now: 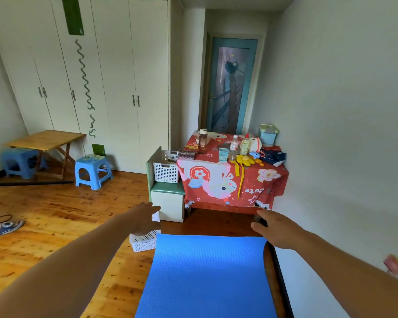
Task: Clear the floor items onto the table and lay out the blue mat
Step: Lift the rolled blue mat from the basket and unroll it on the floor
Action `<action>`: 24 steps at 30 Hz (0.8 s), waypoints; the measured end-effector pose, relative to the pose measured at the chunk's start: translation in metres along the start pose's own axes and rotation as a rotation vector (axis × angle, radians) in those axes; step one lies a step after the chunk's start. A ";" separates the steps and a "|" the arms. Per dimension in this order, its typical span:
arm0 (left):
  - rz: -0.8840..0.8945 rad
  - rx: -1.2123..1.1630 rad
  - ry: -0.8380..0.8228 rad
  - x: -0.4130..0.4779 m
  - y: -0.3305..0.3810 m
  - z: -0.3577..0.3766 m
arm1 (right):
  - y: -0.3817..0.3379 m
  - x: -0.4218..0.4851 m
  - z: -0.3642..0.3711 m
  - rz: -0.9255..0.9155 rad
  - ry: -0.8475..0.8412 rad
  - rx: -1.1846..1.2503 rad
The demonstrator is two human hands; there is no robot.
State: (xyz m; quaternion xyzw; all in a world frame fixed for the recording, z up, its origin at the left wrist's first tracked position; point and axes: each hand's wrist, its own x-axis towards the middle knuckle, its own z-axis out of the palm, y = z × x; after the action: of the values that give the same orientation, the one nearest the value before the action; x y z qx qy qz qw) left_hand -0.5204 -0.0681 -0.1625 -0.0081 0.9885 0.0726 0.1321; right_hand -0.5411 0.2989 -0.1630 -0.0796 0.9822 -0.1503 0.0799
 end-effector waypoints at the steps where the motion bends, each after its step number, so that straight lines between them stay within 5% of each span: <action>1: -0.012 0.010 -0.006 0.015 0.009 0.000 | 0.013 0.014 -0.003 -0.015 -0.005 0.006; 12: -0.042 -0.047 0.045 0.171 0.133 -0.028 | 0.126 0.149 -0.066 -0.094 0.099 0.075; 24: -0.074 -0.014 0.001 0.291 0.132 -0.036 | 0.171 0.262 -0.070 -0.049 0.031 0.101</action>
State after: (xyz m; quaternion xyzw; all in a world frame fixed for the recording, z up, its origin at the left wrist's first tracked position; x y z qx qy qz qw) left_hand -0.8150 0.0578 -0.1854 -0.0454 0.9871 0.0746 0.1341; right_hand -0.8316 0.4325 -0.1842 -0.0972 0.9722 -0.2030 0.0651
